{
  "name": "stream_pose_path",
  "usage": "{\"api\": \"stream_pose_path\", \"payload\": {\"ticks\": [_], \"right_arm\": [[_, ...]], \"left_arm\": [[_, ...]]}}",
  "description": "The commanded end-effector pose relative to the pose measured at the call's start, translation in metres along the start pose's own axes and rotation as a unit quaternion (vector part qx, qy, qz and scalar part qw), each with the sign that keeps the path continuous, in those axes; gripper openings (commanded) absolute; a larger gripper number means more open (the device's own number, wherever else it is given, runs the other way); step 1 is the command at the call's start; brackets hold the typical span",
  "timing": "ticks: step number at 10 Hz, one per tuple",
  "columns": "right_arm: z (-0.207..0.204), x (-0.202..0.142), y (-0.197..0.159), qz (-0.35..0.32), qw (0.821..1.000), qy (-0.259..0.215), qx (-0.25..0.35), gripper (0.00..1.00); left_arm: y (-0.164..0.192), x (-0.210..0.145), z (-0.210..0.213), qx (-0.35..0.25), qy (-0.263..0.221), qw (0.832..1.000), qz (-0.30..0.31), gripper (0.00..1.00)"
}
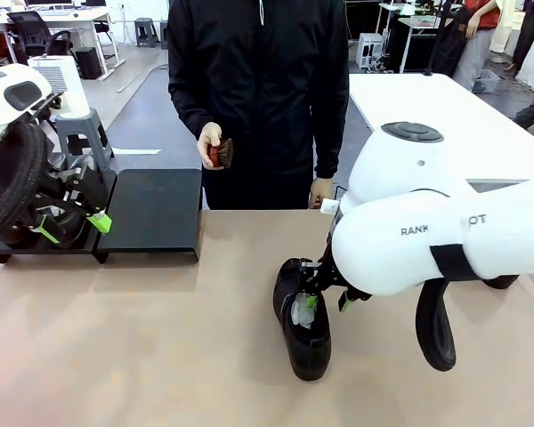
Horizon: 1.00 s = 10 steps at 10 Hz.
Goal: Organize the shoes by placing them on the stand.
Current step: Pick up one Shoe and place it in the middle of the table, then place the Shoe from the middle of the table onto the Shoes Stand.
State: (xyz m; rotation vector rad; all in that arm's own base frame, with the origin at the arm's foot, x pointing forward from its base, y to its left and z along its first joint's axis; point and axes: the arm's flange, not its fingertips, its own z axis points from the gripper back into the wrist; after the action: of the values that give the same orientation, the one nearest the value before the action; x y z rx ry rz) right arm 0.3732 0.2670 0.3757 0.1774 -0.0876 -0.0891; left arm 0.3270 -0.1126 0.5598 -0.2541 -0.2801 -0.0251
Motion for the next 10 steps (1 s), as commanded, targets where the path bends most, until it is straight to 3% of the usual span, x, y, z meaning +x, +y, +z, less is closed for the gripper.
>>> {"api": "stream_pose_path", "payload": {"ticks": [1, 2, 10], "right_arm": [[0.020, -0.019, -0.018, 0.023, 1.000, 0.003, 0.011, 1.00], [0.000, 0.000, 0.000, 0.000, 1.000, 0.000, 0.000, 1.00], [0.000, 0.000, 0.000, 0.000, 1.000, 0.000, 0.000, 1.00]], "left_arm": [[0.002, -0.001, 0.002, -0.011, 0.003, 1.000, -0.003, 0.76], [0.002, -0.001, 0.002, -0.011, 0.003, 1.000, -0.003, 0.76], [0.002, -0.001, 0.002, -0.011, 0.003, 1.000, -0.003, 0.76]]}}
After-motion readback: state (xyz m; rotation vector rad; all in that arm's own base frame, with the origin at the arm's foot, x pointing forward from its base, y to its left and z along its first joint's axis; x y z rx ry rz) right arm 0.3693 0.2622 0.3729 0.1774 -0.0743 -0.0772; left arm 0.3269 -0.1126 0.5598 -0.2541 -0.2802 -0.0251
